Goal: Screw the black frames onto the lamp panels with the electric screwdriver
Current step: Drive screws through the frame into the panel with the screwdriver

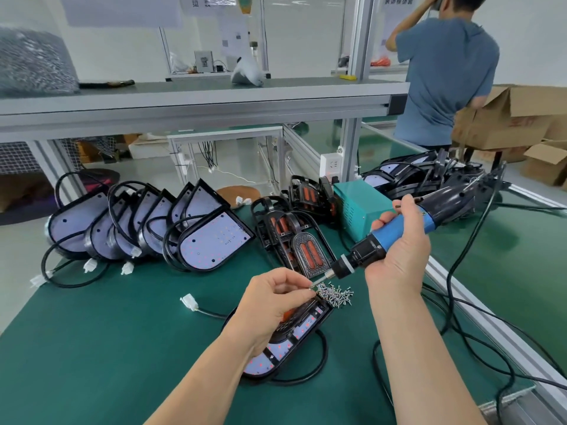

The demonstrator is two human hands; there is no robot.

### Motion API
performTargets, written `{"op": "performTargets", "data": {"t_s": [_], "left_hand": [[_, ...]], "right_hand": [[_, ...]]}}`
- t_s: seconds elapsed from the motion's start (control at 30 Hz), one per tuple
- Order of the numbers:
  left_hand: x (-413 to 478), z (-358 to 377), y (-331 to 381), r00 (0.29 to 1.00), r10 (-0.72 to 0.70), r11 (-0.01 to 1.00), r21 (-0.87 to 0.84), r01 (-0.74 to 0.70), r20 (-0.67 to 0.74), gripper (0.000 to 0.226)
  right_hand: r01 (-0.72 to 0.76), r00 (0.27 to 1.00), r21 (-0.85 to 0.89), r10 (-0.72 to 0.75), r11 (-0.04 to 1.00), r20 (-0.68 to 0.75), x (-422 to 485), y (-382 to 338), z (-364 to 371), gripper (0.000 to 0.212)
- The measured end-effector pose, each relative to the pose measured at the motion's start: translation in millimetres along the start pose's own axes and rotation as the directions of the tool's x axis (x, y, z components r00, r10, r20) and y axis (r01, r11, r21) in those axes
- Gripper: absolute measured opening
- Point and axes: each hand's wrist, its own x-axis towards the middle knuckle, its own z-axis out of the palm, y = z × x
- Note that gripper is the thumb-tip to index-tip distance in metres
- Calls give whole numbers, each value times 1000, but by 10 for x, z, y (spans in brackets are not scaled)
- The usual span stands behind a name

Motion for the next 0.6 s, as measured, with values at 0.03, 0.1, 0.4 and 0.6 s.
{"op": "performTargets", "data": {"t_s": [0.03,0.1,0.4,0.6], "left_hand": [[-11,-21,-8,1000,-3,1000,-8,3,-2,17],[-31,-59,-20,1000,-8,1000,-19,8,-2,15],[-105,-176,-6,999,12,999,-46,-13,-35,20],[-151,-243,13,994,96,992,89,-92,-47,25]], "right_hand": [[2,1000,-10,-2,1000,6,-16,16,10,16],[-7,999,-23,8,1000,31,-47,37,27,18],[2,999,-90,3,996,52,-172,97,128,21],[-3,999,-118,8,993,45,-237,149,171,22]]}}
